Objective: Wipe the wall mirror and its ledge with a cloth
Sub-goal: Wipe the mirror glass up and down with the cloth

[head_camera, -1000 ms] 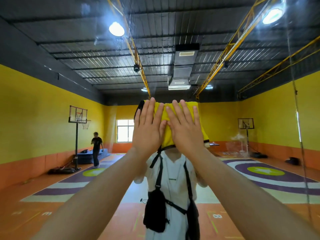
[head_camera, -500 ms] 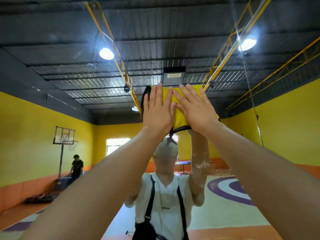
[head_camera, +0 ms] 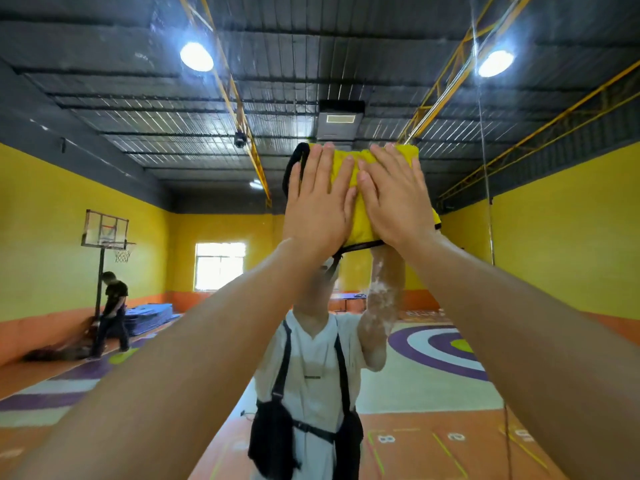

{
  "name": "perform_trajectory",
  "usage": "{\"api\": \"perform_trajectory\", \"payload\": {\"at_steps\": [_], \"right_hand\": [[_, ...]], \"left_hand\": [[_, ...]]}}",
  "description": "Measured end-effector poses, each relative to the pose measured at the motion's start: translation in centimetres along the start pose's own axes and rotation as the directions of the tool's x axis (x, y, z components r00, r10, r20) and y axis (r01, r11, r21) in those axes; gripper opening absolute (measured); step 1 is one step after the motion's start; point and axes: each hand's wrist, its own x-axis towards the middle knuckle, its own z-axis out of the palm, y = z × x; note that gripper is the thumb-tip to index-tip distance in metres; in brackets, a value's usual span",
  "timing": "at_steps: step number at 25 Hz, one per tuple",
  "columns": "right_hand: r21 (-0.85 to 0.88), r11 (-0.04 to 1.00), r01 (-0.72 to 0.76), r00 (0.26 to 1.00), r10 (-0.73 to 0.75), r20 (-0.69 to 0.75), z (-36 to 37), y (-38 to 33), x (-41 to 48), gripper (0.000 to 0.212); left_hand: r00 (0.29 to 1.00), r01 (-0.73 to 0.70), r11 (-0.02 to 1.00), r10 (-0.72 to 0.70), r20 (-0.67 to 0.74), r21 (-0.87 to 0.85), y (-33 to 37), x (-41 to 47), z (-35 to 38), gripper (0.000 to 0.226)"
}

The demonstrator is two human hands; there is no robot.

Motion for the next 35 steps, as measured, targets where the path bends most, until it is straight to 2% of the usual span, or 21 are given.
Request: {"api": "perform_trajectory", "payload": {"at_steps": [2,5,8,11,15,22,27,35], "right_hand": [[-0.062,0.998,-0.005,1.0,0.003,-0.031,0.2,-0.5,-1.0,0.044],[-0.131,0.99,-0.041,0.999,0.038,-0.027,0.7,-1.1,-2.5,0.046],[-0.193,0.98,-0.05,0.999,0.049,-0.008,1.3,-0.9,-5.0,0.052],[-0.237,0.971,-0.039,0.999,0.037,-0.013,1.4,-0.4,-9.5,0.055],[-0.298,0.955,-0.005,0.999,0.015,0.032,1.6,0.3,-16.0,0.055],[-0.234,0.972,0.023,1.0,-0.022,0.006,2.8,-0.2,-25.0,0.052],[-0.16,0.984,0.083,0.995,-0.071,0.075,3.1,-0.4,-31.5,0.05],[-0.004,0.986,0.168,0.967,-0.164,0.195,4.4,-1.6,-46.2,0.059]], "left_hand": [[0.999,0.018,0.997,-0.015,0.036,-0.081,0.8,-1.1,-0.8,0.051],[0.99,0.136,0.98,-0.129,0.051,-0.149,1.8,-0.8,-1.3,0.043],[0.996,0.084,0.995,-0.085,-0.023,-0.053,2.2,-2.7,0.6,0.051],[0.997,0.04,0.998,-0.043,-0.067,-0.045,3.3,-7.4,2.0,0.055],[0.999,0.041,0.997,-0.043,-0.032,-0.059,5.9,-13.8,2.1,0.057],[0.999,-0.002,1.0,0.003,0.044,-0.018,7.2,-22.6,1.9,0.055],[0.994,0.029,1.0,-0.029,0.105,0.0,8.3,-29.4,1.7,0.053],[0.968,0.003,0.999,0.006,0.25,-0.038,9.4,-44.3,1.2,0.057]]}}
